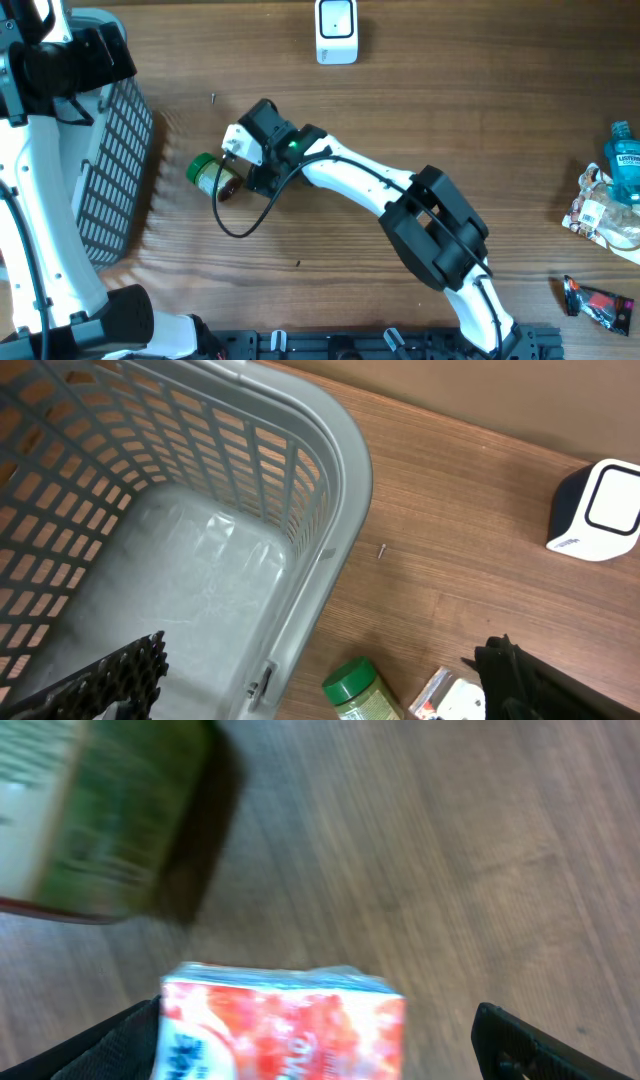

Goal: Scan the item barcode
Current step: 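Grasp the Kleenex pack with the right gripper, then lift the Kleenex pack and hold it at the white scanner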

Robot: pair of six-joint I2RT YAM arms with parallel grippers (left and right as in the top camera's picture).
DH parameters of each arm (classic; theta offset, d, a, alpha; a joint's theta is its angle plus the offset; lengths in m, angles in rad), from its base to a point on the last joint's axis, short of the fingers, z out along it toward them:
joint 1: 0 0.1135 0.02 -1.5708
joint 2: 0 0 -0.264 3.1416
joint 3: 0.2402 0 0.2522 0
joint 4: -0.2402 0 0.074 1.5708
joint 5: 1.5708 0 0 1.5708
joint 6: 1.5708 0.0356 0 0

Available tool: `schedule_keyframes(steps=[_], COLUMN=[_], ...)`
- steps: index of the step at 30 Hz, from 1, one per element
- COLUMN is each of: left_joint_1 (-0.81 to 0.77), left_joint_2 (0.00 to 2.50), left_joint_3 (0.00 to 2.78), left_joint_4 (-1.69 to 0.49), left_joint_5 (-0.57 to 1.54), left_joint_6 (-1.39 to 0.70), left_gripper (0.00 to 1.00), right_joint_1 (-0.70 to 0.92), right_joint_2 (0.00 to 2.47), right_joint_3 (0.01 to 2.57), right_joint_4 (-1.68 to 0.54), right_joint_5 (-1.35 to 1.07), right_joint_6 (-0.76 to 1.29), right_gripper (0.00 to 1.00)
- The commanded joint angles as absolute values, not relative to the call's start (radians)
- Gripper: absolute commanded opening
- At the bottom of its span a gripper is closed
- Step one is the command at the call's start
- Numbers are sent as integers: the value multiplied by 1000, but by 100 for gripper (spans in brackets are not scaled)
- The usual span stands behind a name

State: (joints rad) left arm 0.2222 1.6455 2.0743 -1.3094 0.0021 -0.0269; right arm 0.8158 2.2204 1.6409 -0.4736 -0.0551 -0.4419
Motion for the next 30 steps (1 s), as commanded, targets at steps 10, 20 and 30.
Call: schedule_keyframes(steps=[10, 20, 30], left_joint_1=[226, 226, 226], left_joint_2=[1645, 1645, 1645], left_joint_3=[2084, 2084, 2084], left_joint_4=[-1307, -1307, -1307], left_joint_5=[7, 7, 7], left_joint_6=[-11, -11, -11], left_gripper=[100, 100, 100], right_joint_1=[791, 791, 791], right_joint_2=[2282, 2298, 2254], right_joint_3=[1641, 1642, 1653], right_joint_4=[-503, -494, -505], right_joint_5=[-136, -127, -101], right_joint_6=[-381, -363, -299], right_gripper=[100, 84, 73])
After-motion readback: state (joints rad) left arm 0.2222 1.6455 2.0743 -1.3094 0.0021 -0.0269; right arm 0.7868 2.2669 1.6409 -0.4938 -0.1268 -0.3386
